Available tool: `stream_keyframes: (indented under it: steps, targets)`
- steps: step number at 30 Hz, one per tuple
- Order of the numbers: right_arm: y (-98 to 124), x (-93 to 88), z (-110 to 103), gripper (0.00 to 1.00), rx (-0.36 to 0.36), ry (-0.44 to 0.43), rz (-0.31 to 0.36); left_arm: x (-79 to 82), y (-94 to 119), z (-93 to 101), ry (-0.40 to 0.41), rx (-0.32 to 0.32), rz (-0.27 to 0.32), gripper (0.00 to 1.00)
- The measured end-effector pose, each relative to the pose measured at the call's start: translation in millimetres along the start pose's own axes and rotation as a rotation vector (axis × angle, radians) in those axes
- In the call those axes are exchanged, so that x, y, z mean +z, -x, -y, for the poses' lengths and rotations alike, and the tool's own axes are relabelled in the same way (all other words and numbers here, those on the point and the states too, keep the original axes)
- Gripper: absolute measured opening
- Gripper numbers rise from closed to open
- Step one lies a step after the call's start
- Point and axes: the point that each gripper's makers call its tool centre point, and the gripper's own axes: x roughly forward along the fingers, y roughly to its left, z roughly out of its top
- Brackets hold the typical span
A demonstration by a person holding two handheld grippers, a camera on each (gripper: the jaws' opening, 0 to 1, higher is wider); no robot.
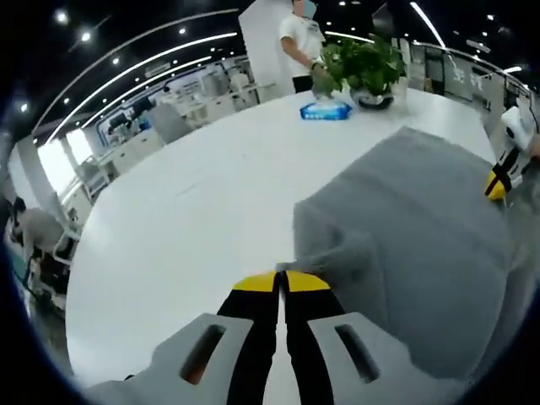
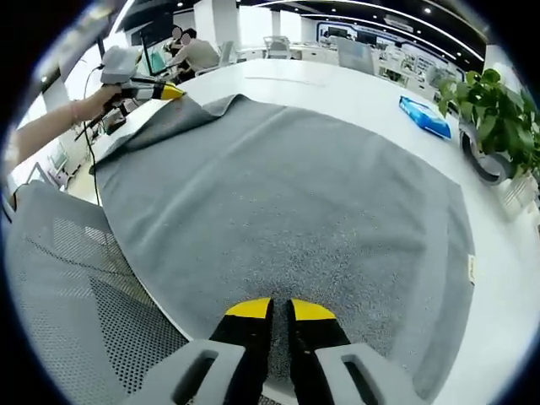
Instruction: Open the folded towel by lifting each exposed corner and separating the folded layers until the towel lies flat within the target outline without major curled edges
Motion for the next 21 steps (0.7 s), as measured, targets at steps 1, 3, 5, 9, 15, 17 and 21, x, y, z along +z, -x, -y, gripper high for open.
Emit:
stream_keyframes:
  steps: [1,3,5,9,15,17,21]
  targets:
    - [0,0.0,0,0.04,0.0,-0.001,0.0,0.3,2,-7.7,0.001,0.011,-0.003,0.01]
    - [0,-0.1,0,0.03,0.0,-0.001,0.0,0.8,4,-24.9,0.012,0.031,-0.003,0.01]
    - [0,-0.2,0,0.03,0.001,-0.004,0.001,-0.4,5,-40.8,0.01,0.058,-0.009,0.01]
    - [0,-0.2,0,0.03,0.001,-0.007,0.003,-6.4,6,-59.9,0.008,0.089,-0.03,0.01]
    - [0,-0.1,1,0.03,0.003,-0.016,0.006,-23.5,1,-84.8,0.009,0.129,-0.07,0.01]
    - [0,0.0,1,0.03,0.003,-0.017,0.006,-27.6,1,-93.4,0.014,0.144,-0.08,0.01]
    - [0,0.0,1,0.03,0.004,-0.024,0.009,-32.5,-2,-109.2,0.08,0.162,-0.072,0.01]
